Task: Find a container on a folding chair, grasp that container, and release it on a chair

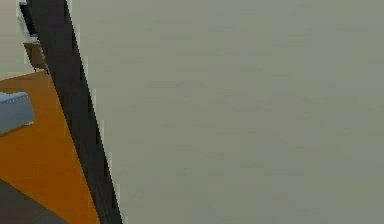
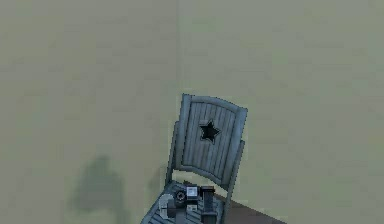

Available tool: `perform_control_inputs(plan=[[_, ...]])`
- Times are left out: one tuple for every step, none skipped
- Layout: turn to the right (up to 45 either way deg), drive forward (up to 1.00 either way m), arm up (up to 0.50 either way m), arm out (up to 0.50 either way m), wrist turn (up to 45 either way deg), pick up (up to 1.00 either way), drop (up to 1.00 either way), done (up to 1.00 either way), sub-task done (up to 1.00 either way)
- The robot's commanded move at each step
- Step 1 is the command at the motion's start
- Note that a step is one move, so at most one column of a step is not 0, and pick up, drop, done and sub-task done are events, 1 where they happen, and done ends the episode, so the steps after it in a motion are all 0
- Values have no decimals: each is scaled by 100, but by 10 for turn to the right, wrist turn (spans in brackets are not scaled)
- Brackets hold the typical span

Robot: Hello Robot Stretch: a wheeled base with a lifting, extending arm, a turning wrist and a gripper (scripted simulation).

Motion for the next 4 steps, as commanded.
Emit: perform_control_inputs(plan=[[0,0,0,0,450,0,0,0,0],[0,0,0,0,450,0,0,0,0],[0,0,0,0,450,0,0,0,0],[0,0,0,0,180,0,0,0,0]])
